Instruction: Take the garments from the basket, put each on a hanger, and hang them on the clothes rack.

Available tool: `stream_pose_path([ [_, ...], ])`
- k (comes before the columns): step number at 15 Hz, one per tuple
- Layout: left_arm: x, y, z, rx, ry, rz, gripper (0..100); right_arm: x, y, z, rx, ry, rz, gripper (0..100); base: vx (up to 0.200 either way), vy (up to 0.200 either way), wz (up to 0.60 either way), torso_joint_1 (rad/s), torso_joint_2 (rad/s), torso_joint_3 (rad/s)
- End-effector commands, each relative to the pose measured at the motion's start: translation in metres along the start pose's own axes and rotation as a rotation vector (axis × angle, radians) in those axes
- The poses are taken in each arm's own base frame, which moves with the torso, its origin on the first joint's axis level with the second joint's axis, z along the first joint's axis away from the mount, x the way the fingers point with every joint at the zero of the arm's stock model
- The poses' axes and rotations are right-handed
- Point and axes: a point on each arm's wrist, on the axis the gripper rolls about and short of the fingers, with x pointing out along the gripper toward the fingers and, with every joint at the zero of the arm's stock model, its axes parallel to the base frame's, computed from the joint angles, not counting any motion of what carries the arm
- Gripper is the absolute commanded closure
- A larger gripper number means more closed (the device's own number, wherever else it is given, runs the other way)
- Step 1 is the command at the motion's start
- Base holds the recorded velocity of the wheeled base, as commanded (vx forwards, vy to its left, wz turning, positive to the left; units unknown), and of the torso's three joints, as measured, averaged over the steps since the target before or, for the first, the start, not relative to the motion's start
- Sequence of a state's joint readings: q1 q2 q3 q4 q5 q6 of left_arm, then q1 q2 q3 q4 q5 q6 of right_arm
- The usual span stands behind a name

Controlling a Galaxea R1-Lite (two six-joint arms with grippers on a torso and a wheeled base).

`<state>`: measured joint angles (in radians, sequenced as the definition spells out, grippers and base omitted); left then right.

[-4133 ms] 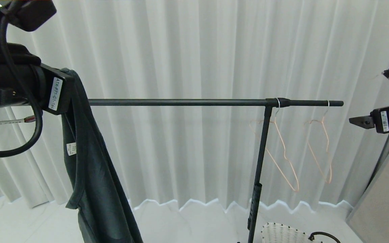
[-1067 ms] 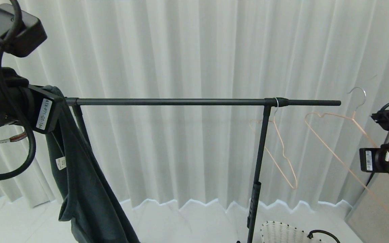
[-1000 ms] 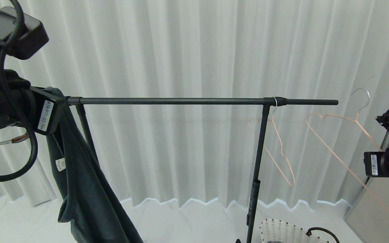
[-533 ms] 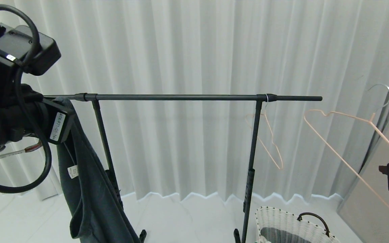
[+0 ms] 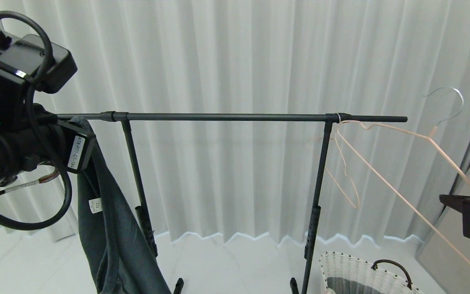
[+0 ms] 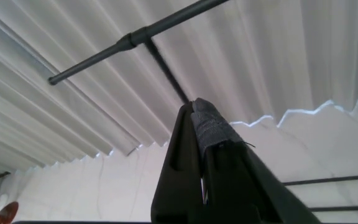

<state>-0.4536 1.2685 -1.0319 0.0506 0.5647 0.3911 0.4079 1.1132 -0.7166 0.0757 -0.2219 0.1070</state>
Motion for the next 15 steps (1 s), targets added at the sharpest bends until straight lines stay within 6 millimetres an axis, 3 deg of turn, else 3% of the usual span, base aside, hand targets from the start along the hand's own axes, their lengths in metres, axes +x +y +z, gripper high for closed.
stream_pose_path([
  [1,0.001,-0.001,0.0,0.002,0.002,-0.001,100,-0.005,0.012,0.001,-0.03,-0.024,0.077,100,0.0,0.2,0.0,-0.002,0.0,0.012],
  [9,0.004,-0.005,-0.003,0.016,0.018,-0.011,100,-0.013,0.039,-0.01,-0.117,-0.004,0.258,100,0.0,0.2,0.0,0.002,0.0,0.003],
  [14,0.007,-0.023,-0.013,0.047,0.047,-0.07,100,-0.026,0.05,-0.029,-0.152,0.026,0.383,100,0.0,0.0,0.0,0.0,0.0,0.0],
  [15,0.014,-0.034,-0.01,-0.02,0.062,-0.09,100,-0.03,0.055,-0.036,-0.15,0.044,0.437,100,0.0,0.0,0.0,0.0,0.0,0.0],
])
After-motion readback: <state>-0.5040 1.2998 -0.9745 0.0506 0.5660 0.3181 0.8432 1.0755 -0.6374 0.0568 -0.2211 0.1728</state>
